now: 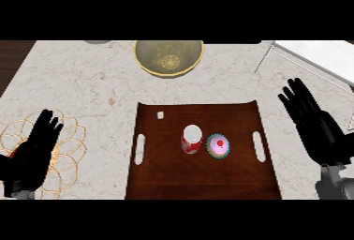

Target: Pick the can from the tray and place it in the tiered shelf

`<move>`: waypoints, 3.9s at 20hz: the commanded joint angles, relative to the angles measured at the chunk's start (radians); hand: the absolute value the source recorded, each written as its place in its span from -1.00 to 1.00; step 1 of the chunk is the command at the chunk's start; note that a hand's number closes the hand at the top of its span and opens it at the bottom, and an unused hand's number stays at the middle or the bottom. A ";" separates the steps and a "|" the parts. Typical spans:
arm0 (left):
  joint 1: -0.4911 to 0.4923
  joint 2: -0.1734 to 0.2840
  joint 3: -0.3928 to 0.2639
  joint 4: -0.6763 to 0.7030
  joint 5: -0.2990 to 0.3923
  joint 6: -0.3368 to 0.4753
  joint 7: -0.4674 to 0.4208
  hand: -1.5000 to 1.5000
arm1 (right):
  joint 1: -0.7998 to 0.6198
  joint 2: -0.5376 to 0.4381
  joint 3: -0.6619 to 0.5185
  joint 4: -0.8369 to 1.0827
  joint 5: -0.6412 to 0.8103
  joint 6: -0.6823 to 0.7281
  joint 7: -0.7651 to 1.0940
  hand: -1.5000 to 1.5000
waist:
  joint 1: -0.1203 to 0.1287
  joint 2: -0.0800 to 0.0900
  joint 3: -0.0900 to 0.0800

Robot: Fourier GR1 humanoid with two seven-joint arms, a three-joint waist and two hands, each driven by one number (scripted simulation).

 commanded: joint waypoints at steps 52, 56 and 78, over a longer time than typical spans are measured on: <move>-0.336 -0.106 -0.210 0.134 -0.318 -0.022 -0.012 0.00 | -0.230 0.355 0.524 -0.207 1.320 0.025 1.378 -1.00 | -0.006 -0.008 -0.005; -0.258 -0.131 -0.239 0.119 -0.342 -0.009 -0.057 0.00 | -0.315 0.357 0.472 -0.184 1.300 0.062 1.379 -1.00 | 0.002 -0.008 -0.005; -0.295 -0.113 -0.185 0.154 -0.338 -0.057 -0.060 0.00 | -0.393 0.358 0.440 0.011 1.275 -0.014 1.379 -1.00 | 0.003 -0.007 -0.004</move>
